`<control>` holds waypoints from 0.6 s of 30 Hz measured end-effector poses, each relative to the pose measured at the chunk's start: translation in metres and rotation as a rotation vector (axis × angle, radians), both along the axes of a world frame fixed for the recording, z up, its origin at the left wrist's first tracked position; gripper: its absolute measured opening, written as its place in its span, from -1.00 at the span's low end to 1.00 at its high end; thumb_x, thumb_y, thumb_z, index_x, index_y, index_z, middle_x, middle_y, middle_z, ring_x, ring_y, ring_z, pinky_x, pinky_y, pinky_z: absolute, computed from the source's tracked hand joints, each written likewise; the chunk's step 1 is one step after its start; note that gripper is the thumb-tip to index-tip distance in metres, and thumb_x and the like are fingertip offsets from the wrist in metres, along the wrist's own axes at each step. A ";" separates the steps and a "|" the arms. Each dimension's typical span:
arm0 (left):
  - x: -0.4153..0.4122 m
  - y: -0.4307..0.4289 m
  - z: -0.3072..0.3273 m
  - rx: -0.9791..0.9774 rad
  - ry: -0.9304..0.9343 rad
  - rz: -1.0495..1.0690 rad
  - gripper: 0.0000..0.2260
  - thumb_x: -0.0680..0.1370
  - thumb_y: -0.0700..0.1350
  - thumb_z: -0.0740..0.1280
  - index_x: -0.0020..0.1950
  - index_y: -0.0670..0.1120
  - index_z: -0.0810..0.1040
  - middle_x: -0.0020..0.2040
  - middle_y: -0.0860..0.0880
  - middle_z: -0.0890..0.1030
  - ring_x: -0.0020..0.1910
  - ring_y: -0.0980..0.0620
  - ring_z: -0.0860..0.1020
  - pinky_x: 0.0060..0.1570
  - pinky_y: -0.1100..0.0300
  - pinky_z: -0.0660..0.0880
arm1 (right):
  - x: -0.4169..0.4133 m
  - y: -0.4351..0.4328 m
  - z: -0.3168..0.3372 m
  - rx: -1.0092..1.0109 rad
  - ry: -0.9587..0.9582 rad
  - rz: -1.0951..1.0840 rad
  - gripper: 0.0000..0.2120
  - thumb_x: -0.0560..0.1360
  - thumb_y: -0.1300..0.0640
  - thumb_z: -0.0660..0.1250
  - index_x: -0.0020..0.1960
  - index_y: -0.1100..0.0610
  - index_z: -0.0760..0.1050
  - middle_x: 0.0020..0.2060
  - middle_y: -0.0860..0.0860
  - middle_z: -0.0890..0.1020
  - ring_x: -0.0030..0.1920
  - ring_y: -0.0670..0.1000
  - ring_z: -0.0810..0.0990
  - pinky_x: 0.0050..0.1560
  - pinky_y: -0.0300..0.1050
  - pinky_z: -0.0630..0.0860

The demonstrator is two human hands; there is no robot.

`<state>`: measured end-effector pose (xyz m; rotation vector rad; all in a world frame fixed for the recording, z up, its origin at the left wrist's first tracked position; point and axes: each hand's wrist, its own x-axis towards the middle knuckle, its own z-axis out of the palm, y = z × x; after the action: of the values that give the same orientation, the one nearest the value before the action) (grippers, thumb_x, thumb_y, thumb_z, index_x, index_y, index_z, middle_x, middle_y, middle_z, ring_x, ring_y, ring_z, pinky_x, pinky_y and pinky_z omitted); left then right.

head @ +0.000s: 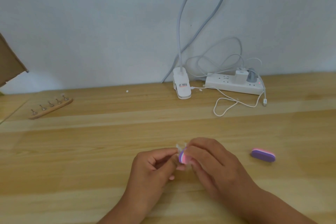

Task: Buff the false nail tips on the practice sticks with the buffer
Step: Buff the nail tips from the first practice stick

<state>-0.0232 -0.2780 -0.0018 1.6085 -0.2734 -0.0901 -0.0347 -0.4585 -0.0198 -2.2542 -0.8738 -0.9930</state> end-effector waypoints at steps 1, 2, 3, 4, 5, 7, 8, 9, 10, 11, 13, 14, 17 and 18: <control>0.000 0.000 0.000 -0.009 0.012 0.002 -0.84 0.51 -0.25 0.38 -0.08 -0.05 0.74 -0.20 -0.08 0.73 -0.20 -0.01 0.71 -0.38 0.30 0.50 | 0.001 -0.001 0.000 0.000 0.021 -0.040 -0.82 0.55 0.33 0.28 0.11 0.21 0.58 0.10 0.06 0.56 0.07 0.04 0.57 0.11 -0.17 0.52; 0.000 0.001 0.000 -0.023 0.022 0.008 -0.86 0.50 -0.22 0.39 -0.09 -0.05 0.74 -0.20 -0.08 0.72 -0.19 -0.03 0.71 -0.38 0.30 0.50 | 0.002 -0.002 0.001 0.010 0.040 -0.076 -0.82 0.55 0.33 0.27 0.08 0.23 0.60 0.09 0.06 0.57 0.06 0.05 0.57 0.09 -0.14 0.52; 0.000 0.001 0.001 -0.036 0.032 0.015 -0.87 0.48 -0.18 0.39 -0.10 -0.04 0.74 -0.20 -0.08 0.72 -0.19 -0.04 0.71 -0.39 0.30 0.50 | 0.002 -0.003 0.001 0.028 0.053 -0.099 -0.82 0.55 0.32 0.26 0.07 0.23 0.60 0.09 0.04 0.56 0.05 0.06 0.57 0.08 -0.14 0.51; 0.000 0.001 0.002 -0.039 0.035 0.018 -0.87 0.46 -0.14 0.39 -0.11 -0.04 0.74 -0.20 -0.08 0.72 -0.19 -0.04 0.71 -0.39 0.30 0.50 | 0.002 -0.003 0.001 0.046 0.057 -0.100 -0.83 0.55 0.31 0.25 0.08 0.21 0.58 0.10 0.02 0.54 0.05 0.05 0.57 0.09 -0.16 0.50; -0.001 0.001 0.002 -0.038 0.036 0.014 -0.88 0.44 -0.11 0.40 -0.10 -0.03 0.74 -0.20 -0.08 0.72 -0.19 -0.03 0.71 -0.38 0.30 0.50 | 0.001 -0.002 0.002 0.057 0.052 -0.077 -0.83 0.56 0.30 0.25 0.10 0.19 0.55 0.12 0.00 0.52 0.06 0.04 0.57 0.11 -0.19 0.49; -0.001 0.000 0.003 -0.024 0.021 -0.003 -0.92 0.46 -0.10 0.48 -0.08 0.01 0.74 -0.21 -0.07 0.73 -0.19 0.01 0.70 -0.38 0.30 0.50 | -0.002 0.000 0.003 0.040 0.023 0.003 -0.84 0.59 0.28 0.27 0.15 0.16 0.52 0.13 0.01 0.52 0.08 0.02 0.57 0.15 -0.22 0.49; -0.001 0.000 0.002 -0.014 0.007 -0.004 -0.91 0.45 -0.12 0.48 -0.07 0.03 0.74 -0.21 -0.07 0.73 -0.20 0.03 0.70 -0.37 0.30 0.50 | -0.003 0.001 0.003 0.016 0.006 0.026 -0.84 0.60 0.29 0.28 0.14 0.17 0.54 0.12 0.03 0.54 0.08 0.04 0.57 0.15 -0.21 0.49; -0.001 0.000 0.002 -0.010 0.002 -0.001 -0.89 0.45 -0.13 0.46 -0.07 0.05 0.74 -0.21 -0.06 0.73 -0.21 0.04 0.70 -0.37 0.30 0.50 | -0.002 0.002 0.002 -0.009 -0.007 0.023 -0.85 0.59 0.31 0.29 0.12 0.20 0.58 0.10 0.06 0.56 0.07 0.05 0.58 0.14 -0.20 0.50; -0.001 0.000 0.002 -0.010 0.003 0.000 -0.89 0.47 -0.14 0.46 -0.07 0.05 0.73 -0.21 -0.06 0.73 -0.20 0.03 0.70 -0.37 0.30 0.50 | -0.001 0.001 0.002 -0.026 -0.004 -0.004 -0.84 0.57 0.33 0.29 0.09 0.23 0.61 0.08 0.08 0.58 0.06 0.06 0.58 0.12 -0.20 0.50; 0.000 0.000 0.002 -0.016 0.012 0.002 -0.89 0.49 -0.15 0.45 -0.07 0.06 0.73 -0.20 -0.05 0.73 -0.19 0.01 0.71 -0.37 0.30 0.50 | 0.000 0.000 0.001 -0.032 0.011 -0.044 -0.83 0.54 0.35 0.29 0.07 0.25 0.62 0.07 0.09 0.59 0.06 0.07 0.58 0.10 -0.19 0.51; 0.000 0.001 0.002 -0.033 0.029 0.007 -0.88 0.45 -0.10 0.40 -0.09 0.03 0.74 -0.20 -0.06 0.73 -0.18 -0.01 0.71 -0.38 0.30 0.51 | 0.002 -0.002 0.001 0.009 0.050 -0.122 -0.80 0.52 0.36 0.29 0.08 0.22 0.60 0.08 0.06 0.58 0.05 0.07 0.58 0.06 -0.14 0.53; 0.000 0.001 0.002 -0.038 0.032 0.010 -0.86 0.42 -0.07 0.40 -0.11 0.01 0.74 -0.20 -0.06 0.72 -0.18 -0.02 0.71 -0.38 0.30 0.50 | 0.002 -0.002 0.002 0.046 0.060 -0.139 -0.79 0.52 0.34 0.29 0.11 0.18 0.57 0.09 0.03 0.56 0.05 0.05 0.58 0.05 -0.13 0.53; 0.000 0.000 0.000 -0.025 0.028 -0.001 -0.87 0.43 -0.10 0.40 -0.11 -0.03 0.74 -0.21 -0.08 0.72 -0.19 -0.02 0.70 -0.38 0.31 0.49 | 0.000 0.000 0.003 0.070 0.040 -0.046 -0.80 0.58 0.26 0.25 0.19 0.10 0.46 0.15 -0.03 0.49 0.10 0.00 0.55 0.14 -0.20 0.50; 0.000 0.000 -0.001 -0.015 0.017 -0.007 -0.88 0.44 -0.12 0.41 -0.10 -0.03 0.74 -0.22 -0.09 0.72 -0.19 -0.02 0.70 -0.37 0.30 0.49 | -0.001 0.001 0.002 0.042 0.030 0.003 -0.82 0.61 0.25 0.24 0.20 0.11 0.47 0.15 -0.02 0.49 0.11 -0.01 0.55 0.17 -0.23 0.49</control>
<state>-0.0227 -0.2777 -0.0029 1.5915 -0.2661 -0.1070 -0.0361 -0.4573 -0.0174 -2.2261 -0.8363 -0.9647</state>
